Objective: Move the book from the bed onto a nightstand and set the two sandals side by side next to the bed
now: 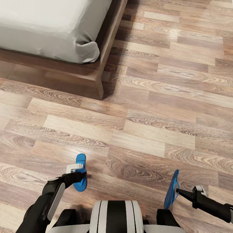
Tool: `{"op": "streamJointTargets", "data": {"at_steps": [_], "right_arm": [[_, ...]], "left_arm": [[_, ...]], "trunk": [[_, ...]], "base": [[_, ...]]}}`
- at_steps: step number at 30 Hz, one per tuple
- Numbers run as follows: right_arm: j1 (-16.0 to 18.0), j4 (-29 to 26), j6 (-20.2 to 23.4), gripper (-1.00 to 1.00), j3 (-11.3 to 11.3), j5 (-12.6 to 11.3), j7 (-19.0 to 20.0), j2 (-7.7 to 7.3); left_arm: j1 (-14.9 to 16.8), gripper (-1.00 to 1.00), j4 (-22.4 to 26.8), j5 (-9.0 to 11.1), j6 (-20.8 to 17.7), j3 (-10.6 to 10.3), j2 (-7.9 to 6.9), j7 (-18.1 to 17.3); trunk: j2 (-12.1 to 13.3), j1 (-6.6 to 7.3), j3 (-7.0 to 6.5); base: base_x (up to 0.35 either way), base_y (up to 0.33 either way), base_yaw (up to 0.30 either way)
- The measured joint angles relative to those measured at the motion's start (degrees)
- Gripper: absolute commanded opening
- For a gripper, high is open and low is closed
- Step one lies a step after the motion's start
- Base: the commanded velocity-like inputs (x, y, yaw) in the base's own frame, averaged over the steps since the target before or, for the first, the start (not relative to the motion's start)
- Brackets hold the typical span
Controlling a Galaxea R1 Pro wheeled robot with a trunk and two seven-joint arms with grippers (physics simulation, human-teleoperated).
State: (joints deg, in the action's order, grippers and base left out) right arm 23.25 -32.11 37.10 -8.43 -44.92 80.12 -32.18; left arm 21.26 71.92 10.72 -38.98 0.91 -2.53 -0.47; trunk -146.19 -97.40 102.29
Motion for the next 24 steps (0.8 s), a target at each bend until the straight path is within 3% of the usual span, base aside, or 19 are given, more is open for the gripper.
{"op": "streamJointTargets", "data": {"at_steps": [20, 24], "right_arm": [[0.0, 0.0, 0.0, -1.0, 0.0, 0.0, 0.1, 0.0], [0.0, 0.0, 0.0, -1.0, 0.0, 0.0, 0.1, 0.0]], "left_arm": [[0.0, 1.0, 0.0, 0.0, 0.0, 0.0, -0.01, 0.0], [0.0, 1.0, 0.0, 0.0, 0.0, 0.0, -0.02, 0.1]], "trunk": [[0.0, 0.0, 0.0], [-0.1, -0.11, 0.88]], "base": [[0.043, -0.039, 0.0], [0.0, 0.0, 0.0]]}}
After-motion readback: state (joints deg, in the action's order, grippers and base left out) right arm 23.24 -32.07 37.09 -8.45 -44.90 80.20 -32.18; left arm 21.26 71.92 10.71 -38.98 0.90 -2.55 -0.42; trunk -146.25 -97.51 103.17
